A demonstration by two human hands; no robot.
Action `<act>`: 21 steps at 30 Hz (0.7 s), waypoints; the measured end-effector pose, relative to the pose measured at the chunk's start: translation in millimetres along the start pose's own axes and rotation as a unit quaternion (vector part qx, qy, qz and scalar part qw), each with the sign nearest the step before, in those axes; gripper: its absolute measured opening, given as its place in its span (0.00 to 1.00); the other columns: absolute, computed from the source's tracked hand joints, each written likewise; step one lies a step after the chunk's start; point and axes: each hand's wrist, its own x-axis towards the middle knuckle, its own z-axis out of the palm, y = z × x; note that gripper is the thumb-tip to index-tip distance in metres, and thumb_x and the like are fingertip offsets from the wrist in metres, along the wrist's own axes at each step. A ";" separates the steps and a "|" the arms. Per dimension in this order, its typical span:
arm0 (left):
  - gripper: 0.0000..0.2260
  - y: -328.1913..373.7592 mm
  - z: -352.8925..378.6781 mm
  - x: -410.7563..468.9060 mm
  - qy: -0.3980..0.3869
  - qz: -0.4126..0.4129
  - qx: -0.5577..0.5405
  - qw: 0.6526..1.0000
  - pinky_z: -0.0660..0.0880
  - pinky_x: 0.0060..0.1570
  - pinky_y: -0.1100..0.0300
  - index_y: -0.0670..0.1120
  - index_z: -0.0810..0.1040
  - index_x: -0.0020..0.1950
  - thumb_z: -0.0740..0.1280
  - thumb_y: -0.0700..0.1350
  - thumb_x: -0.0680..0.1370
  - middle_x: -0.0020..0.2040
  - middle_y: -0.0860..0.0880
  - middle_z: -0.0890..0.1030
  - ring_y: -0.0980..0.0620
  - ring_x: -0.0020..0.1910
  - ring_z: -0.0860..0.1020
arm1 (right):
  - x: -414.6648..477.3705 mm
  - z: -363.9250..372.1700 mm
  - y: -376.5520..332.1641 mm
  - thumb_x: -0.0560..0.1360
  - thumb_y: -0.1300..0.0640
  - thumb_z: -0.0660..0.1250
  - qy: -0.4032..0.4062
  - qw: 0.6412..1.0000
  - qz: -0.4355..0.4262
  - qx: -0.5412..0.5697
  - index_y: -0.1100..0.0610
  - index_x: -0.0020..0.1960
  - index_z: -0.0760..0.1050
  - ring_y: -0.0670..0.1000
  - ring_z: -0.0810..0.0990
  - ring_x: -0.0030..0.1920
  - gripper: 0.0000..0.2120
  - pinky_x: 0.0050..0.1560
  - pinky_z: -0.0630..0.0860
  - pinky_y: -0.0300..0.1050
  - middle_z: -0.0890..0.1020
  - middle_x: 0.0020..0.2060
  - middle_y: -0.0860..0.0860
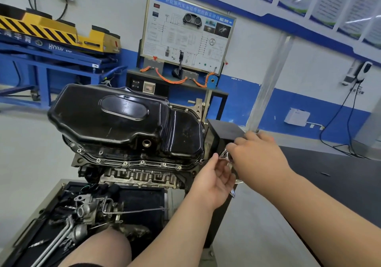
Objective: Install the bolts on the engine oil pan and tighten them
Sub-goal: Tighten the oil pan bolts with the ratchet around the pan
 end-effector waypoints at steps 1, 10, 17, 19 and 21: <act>0.12 -0.1 0.5 0.0 0.000 0.002 0.001 1.000 0.75 0.47 0.57 0.44 0.77 0.39 0.65 0.48 0.79 0.31 0.50 0.79 0.55 0.32 0.75 | 0.9 -0.2 0.8 0.77 0.49 0.61 -0.002 1.000 -0.010 -0.011 0.50 0.59 0.72 0.53 0.72 0.57 0.12 0.59 0.65 0.50 0.78 0.53 0.48; 0.10 -1.1 -0.4 6.8 0.023 0.022 0.026 0.999 0.77 0.32 0.58 0.45 0.76 0.42 0.63 0.49 0.80 0.32 0.47 0.81 0.50 0.29 0.80 | -4.4 15.4 -15.8 0.74 0.32 0.53 -0.093 0.964 0.162 0.191 0.51 0.36 0.73 0.47 0.76 0.30 0.25 0.27 0.67 0.40 0.77 0.30 0.48; 0.14 -6.0 9.8 8.0 0.045 0.038 0.094 0.994 0.75 0.37 0.57 0.46 0.72 0.44 0.55 0.51 0.83 0.33 0.47 0.80 0.50 0.29 0.79 | -8.6 11.8 5.2 0.77 0.54 0.61 -0.020 0.999 -0.040 -0.012 0.49 0.61 0.71 0.52 0.72 0.60 0.13 0.58 0.66 0.48 0.77 0.56 0.47; 0.14 -4.4 12.4 7.8 0.051 0.040 0.089 0.994 0.76 0.33 0.58 0.45 0.72 0.44 0.55 0.51 0.83 0.34 0.46 0.80 0.50 0.30 0.79 | -8.5 10.6 4.1 0.78 0.48 0.59 -0.018 1.000 -0.003 0.013 0.48 0.59 0.73 0.51 0.75 0.54 0.11 0.59 0.67 0.48 0.79 0.51 0.46; 0.14 -3.0 13.2 8.4 0.054 0.039 0.090 0.994 0.77 0.33 0.57 0.44 0.74 0.47 0.56 0.51 0.83 0.38 0.45 0.81 0.48 0.34 0.79 | -9.2 15.5 1.1 0.77 0.38 0.54 -0.028 0.993 0.074 0.086 0.49 0.47 0.75 0.49 0.76 0.39 0.18 0.45 0.72 0.46 0.77 0.37 0.46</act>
